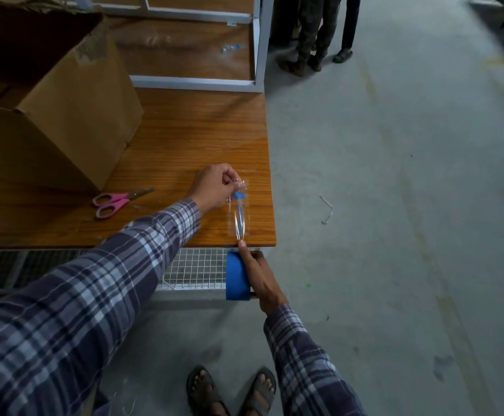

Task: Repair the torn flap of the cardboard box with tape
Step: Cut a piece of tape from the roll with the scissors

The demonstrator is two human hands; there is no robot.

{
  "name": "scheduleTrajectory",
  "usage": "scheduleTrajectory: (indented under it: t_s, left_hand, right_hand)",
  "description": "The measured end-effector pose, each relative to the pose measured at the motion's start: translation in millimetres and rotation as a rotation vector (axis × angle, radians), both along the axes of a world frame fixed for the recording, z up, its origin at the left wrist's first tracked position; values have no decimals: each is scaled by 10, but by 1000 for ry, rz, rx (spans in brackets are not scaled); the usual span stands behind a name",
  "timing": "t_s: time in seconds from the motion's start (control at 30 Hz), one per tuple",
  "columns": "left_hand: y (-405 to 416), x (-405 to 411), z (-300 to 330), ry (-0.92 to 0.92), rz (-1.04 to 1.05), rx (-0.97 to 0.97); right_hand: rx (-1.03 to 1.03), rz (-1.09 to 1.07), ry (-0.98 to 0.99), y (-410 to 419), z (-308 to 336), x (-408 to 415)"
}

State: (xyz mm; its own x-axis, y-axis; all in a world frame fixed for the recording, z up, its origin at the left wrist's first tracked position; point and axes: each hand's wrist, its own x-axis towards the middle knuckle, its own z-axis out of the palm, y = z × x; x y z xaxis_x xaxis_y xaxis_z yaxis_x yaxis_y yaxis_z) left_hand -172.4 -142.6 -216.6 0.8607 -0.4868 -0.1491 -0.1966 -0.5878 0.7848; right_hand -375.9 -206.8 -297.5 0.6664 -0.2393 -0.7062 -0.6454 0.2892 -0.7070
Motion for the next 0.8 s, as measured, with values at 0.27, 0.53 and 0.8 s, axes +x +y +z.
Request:
scheduleTrajectory:
  t_s: [0.27,0.53,0.8]
  left_hand:
    - [3,21,-32,21,8,-19]
    - [9,32,24,8,-23,25]
    - [43,53,52,27,-45,7]
  right_hand:
    - [-84,204,-23,-196,96,73]
    - [-401,384,14,-289,119,67]
    - [-1235,54,-36,-292,553,142]
